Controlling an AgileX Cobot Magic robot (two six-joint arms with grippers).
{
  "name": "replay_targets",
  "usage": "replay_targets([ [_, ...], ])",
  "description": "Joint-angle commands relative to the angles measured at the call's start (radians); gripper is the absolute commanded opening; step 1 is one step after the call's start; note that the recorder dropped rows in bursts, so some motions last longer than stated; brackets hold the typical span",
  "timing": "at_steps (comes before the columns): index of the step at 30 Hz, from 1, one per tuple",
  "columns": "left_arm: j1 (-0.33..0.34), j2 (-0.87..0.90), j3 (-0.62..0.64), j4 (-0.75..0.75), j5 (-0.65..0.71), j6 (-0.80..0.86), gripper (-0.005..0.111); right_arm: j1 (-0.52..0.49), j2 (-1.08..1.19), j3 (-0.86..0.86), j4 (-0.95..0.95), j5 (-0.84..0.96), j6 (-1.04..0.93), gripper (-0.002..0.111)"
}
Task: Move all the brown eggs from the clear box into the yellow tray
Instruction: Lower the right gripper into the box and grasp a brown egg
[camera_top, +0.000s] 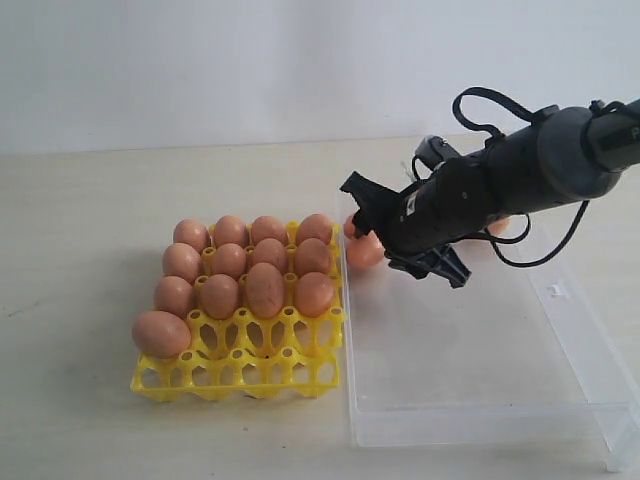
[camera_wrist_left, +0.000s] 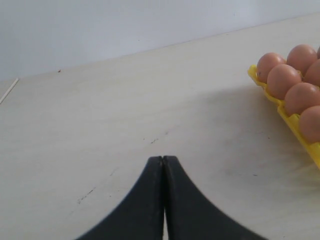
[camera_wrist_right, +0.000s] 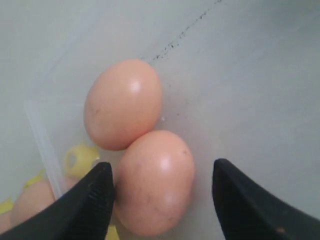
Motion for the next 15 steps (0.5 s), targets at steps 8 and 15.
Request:
replay_targets([
  [8,0.002,-0.006,-0.004,-0.008,-0.009,-0.003,0.000,0.001,0.046,-0.067,0.001,0.021,0.000,0.017],
  [15,0.002,-0.006,-0.004,-0.008,-0.009,-0.003,0.000,0.001,-0.014,-0.065,-0.025,0.069,-0.135,0.000],
])
